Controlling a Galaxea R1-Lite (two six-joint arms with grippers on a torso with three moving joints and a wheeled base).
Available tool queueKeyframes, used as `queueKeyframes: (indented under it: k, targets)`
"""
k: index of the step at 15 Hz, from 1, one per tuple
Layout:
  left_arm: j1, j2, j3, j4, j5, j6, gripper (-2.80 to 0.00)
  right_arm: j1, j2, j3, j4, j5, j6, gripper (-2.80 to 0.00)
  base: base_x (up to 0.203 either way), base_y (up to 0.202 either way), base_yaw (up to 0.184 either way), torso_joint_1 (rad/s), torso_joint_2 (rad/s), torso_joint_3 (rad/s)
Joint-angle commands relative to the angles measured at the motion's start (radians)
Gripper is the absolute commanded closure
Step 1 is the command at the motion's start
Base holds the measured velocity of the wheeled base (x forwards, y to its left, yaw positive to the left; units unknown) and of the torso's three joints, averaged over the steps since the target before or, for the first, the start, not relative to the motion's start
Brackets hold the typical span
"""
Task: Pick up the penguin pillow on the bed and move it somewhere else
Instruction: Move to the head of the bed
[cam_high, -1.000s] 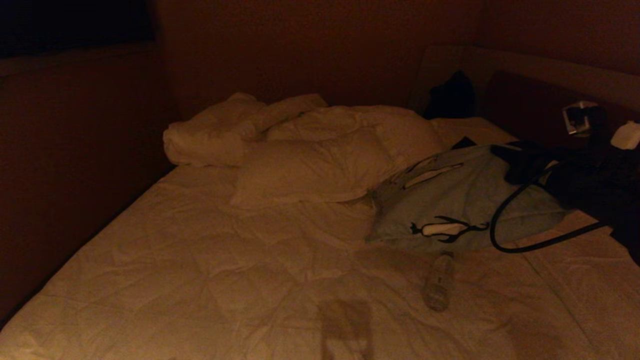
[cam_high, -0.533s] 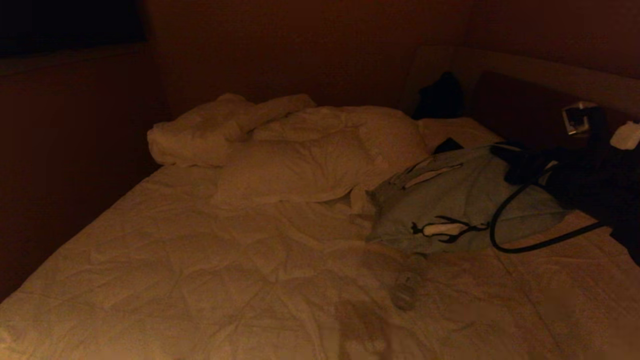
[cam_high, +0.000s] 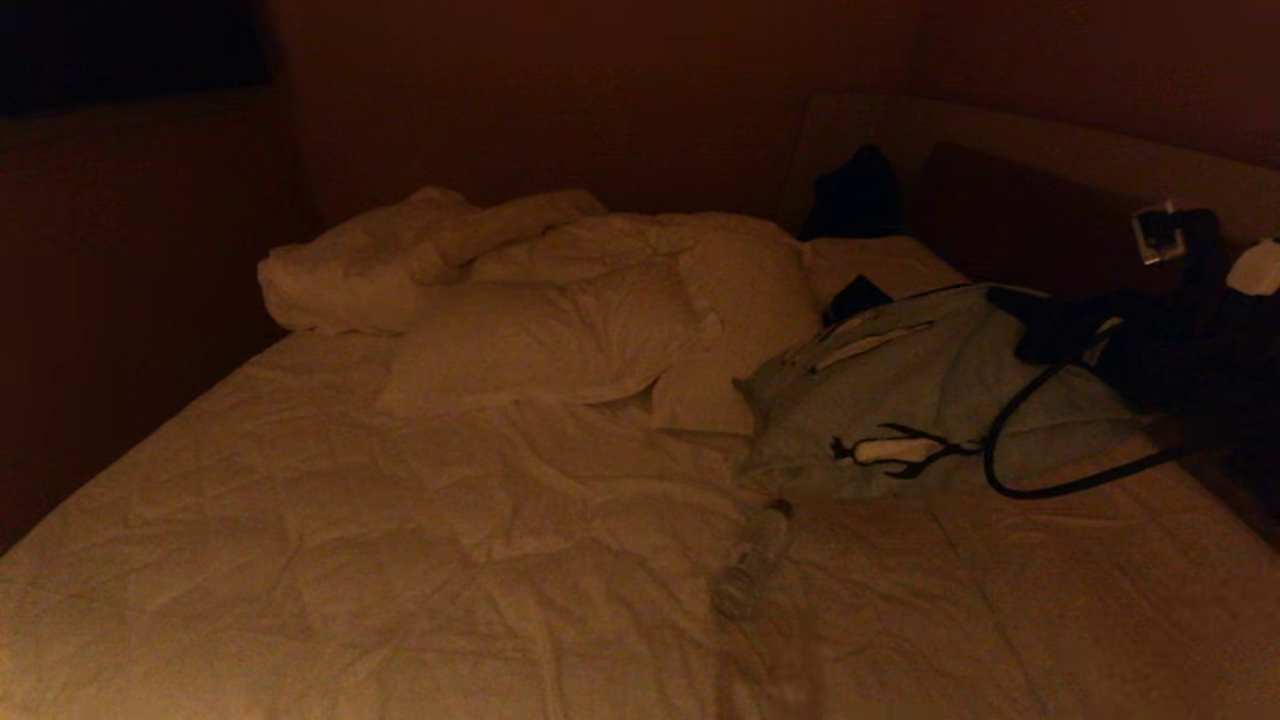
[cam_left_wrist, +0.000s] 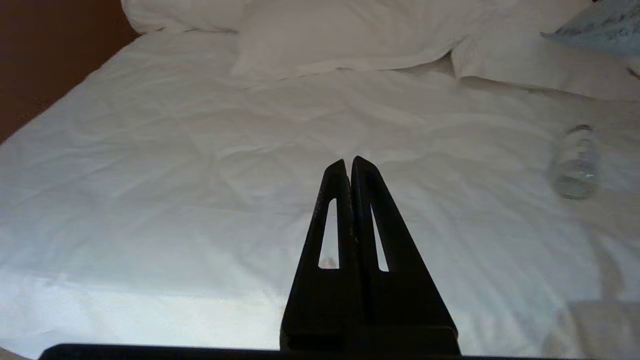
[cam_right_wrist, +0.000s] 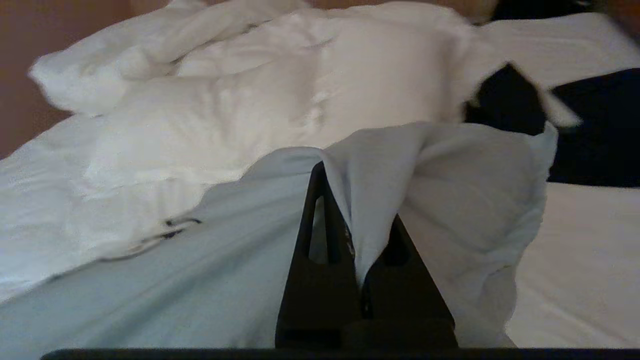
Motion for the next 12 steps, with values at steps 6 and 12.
queueKeyframes:
  k: [6,12]
  targets:
    - [0.001,-0.001,0.000,0.000,0.000,-0.001,0.00,-0.115,0.023,-0.057,0.001,0.010,0.020,0.00,0.000,-0.108,-0.001,0.002,0.00,0.002]
    - [-0.001,0.000,0.000,0.000,0.000,-0.001,0.00,-0.252,0.063,-0.134,0.039,0.088,0.101,0.00,0.000,0.000,0.000,0.000,0.00,0.000]
